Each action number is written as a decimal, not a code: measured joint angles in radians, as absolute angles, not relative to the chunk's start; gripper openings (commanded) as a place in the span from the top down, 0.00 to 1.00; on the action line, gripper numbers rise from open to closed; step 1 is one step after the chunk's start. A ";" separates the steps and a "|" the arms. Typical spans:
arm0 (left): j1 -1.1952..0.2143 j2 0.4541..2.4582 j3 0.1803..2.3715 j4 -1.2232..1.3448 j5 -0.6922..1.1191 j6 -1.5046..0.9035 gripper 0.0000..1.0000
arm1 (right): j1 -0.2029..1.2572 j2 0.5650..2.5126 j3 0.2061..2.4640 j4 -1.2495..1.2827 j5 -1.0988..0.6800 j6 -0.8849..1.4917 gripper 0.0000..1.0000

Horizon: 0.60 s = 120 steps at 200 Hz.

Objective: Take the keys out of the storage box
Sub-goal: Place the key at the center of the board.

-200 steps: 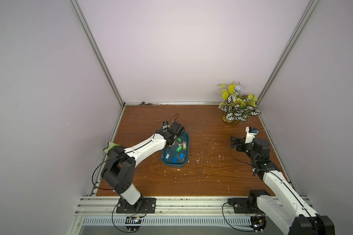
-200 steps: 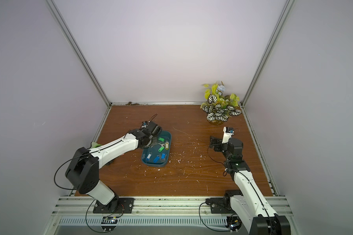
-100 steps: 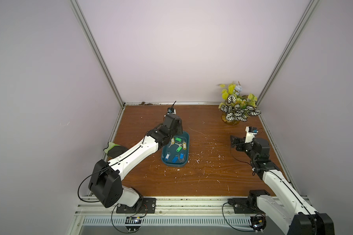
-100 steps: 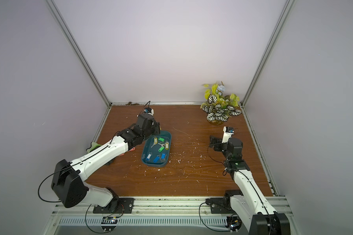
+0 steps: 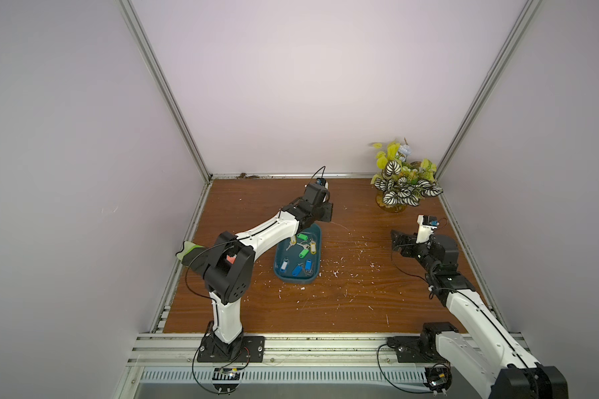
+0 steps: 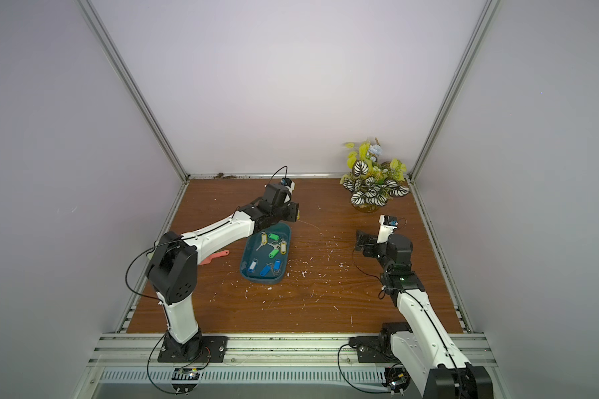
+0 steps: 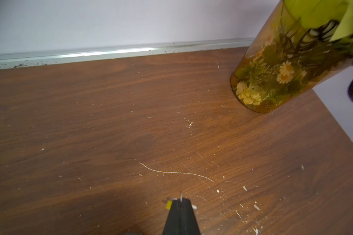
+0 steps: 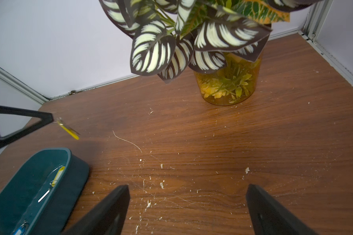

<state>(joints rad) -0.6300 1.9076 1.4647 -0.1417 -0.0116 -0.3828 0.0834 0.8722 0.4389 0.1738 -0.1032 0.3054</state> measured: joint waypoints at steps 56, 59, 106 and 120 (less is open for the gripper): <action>-0.635 2.102 1.608 -0.159 0.028 -0.351 1.00 | 0.083 0.858 0.439 0.159 -0.101 0.315 0.03; -0.635 2.107 1.610 -0.159 0.029 -0.350 0.99 | 0.083 0.858 0.439 0.159 -0.102 0.315 0.03; -0.636 2.161 1.639 -0.164 0.034 -0.352 0.92 | 0.083 0.858 0.439 0.159 -0.102 0.321 0.03; -0.636 2.169 1.639 -0.165 0.035 -0.352 0.92 | 0.083 0.858 0.439 0.159 -0.101 0.321 0.03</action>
